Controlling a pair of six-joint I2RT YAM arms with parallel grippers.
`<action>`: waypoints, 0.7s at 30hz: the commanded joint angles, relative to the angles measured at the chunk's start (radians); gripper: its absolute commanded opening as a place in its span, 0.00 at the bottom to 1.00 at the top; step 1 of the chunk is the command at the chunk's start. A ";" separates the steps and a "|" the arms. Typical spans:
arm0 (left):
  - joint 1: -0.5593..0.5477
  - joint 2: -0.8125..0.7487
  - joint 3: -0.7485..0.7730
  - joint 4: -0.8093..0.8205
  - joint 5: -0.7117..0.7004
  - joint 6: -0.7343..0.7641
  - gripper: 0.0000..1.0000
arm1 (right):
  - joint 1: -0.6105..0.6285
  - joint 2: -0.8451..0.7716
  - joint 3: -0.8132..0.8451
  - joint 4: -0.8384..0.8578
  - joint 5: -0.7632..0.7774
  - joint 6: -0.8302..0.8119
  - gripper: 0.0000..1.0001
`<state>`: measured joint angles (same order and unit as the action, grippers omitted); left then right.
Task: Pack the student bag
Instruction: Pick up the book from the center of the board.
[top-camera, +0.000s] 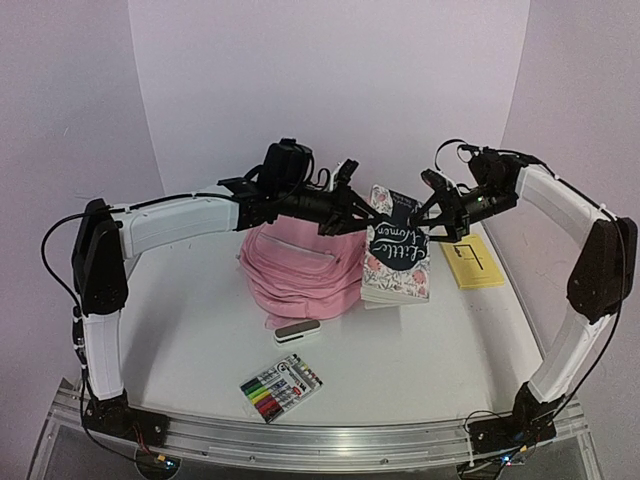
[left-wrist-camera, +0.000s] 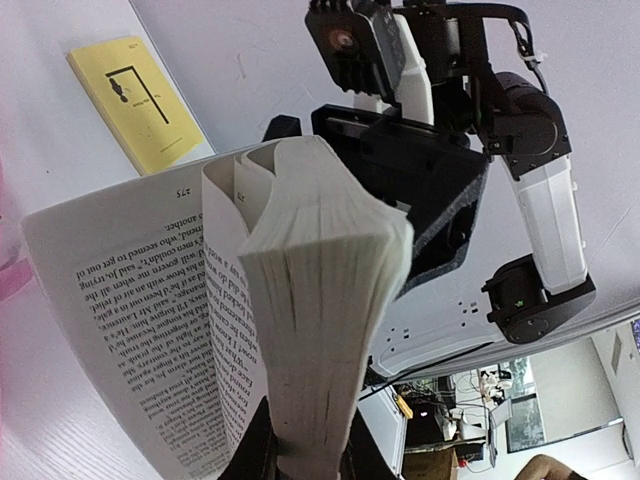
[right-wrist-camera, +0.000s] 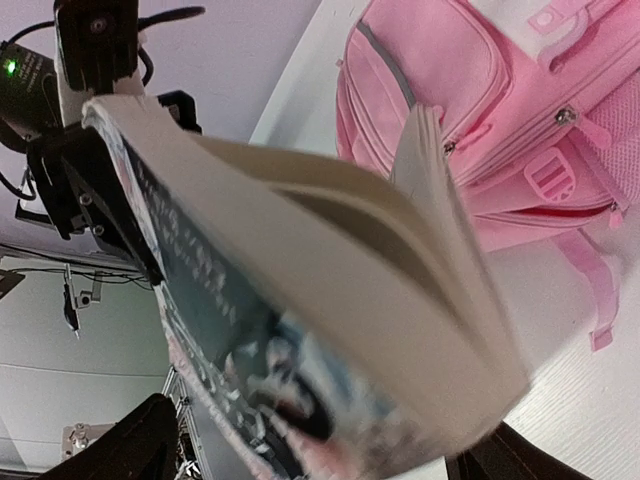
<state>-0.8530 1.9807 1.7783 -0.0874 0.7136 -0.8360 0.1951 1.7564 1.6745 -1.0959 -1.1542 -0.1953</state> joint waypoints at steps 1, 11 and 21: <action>-0.008 -0.119 0.017 0.149 0.023 0.000 0.00 | 0.004 -0.045 0.005 0.114 0.007 0.082 0.91; 0.002 -0.103 0.033 0.151 0.009 -0.015 0.00 | 0.054 -0.058 0.052 0.158 -0.138 0.155 0.56; 0.026 -0.176 -0.021 -0.077 -0.040 0.044 0.76 | 0.063 -0.014 0.199 0.179 -0.186 0.260 0.00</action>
<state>-0.8215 1.9382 1.7699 -0.0718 0.6972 -0.8360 0.2434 1.7435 1.7907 -0.9705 -1.2606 0.0101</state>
